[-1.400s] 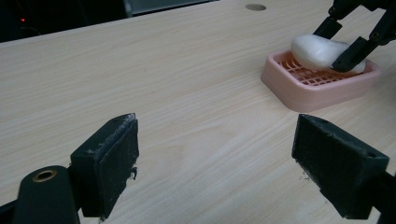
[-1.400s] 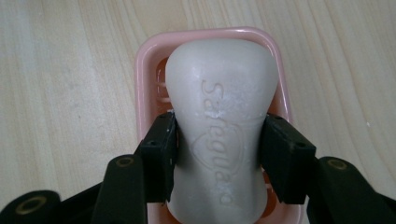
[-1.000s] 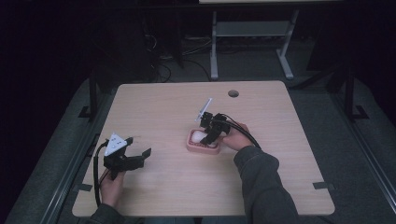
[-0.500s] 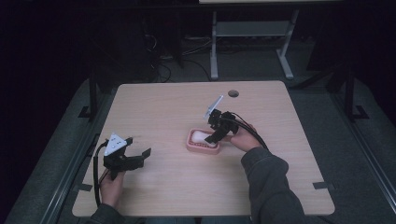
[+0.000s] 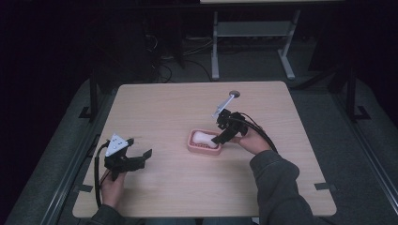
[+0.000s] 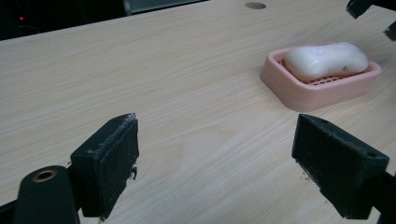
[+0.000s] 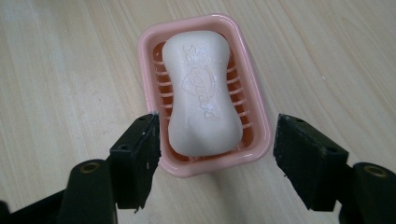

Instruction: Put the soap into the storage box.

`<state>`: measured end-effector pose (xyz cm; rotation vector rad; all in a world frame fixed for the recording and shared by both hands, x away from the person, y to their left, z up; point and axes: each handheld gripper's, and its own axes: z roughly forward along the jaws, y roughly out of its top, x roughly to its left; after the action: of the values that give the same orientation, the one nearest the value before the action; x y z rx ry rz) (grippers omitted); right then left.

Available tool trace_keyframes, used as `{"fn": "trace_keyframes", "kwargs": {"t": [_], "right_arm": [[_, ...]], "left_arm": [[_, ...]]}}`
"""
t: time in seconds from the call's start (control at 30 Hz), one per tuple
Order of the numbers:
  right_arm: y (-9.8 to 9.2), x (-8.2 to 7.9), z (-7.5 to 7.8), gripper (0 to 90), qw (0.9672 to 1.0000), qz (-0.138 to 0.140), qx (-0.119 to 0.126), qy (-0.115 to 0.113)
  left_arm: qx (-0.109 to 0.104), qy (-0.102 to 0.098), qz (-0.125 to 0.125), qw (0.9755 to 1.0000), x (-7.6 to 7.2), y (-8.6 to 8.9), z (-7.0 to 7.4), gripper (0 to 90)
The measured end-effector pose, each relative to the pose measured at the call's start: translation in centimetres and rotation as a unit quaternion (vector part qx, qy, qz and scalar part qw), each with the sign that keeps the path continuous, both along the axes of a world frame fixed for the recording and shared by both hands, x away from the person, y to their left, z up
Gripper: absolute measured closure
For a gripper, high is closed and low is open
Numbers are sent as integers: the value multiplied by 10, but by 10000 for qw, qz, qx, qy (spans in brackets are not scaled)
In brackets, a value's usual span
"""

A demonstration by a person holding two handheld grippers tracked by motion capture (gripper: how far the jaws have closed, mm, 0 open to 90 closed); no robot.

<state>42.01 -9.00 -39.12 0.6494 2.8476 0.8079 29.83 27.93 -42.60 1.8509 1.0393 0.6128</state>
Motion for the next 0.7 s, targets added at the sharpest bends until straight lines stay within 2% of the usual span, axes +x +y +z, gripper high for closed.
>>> {"fn": "trace_keyframes", "kwargs": {"t": [0.2, 0.27, 0.47, 0.6, 0.7], "right_arm": [[-6, -4, 3, 296, 10000, -78, -15, -32], [-9, -6, 3, 298, 9999, -71, 57, -82], [-21, -9, 1, 296, 9997, -200, 114, -47], [-28, -11, -1, 290, 9997, -260, 25, 15], [-34, -14, 1, 293, 9995, -283, 102, -54]], "left_arm": [[3, -2, 12, 10000, 0, 0, 0, 146], [3, -13, 0, 10000, 0, 0, 0, 146], [-18, -9, 8, 10000, 0, 0, 0, 146], [10, -19, -1, 10000, 0, -1, -1, 146], [26, -7, 9, 10000, 0, -1, -1, 146]]}}
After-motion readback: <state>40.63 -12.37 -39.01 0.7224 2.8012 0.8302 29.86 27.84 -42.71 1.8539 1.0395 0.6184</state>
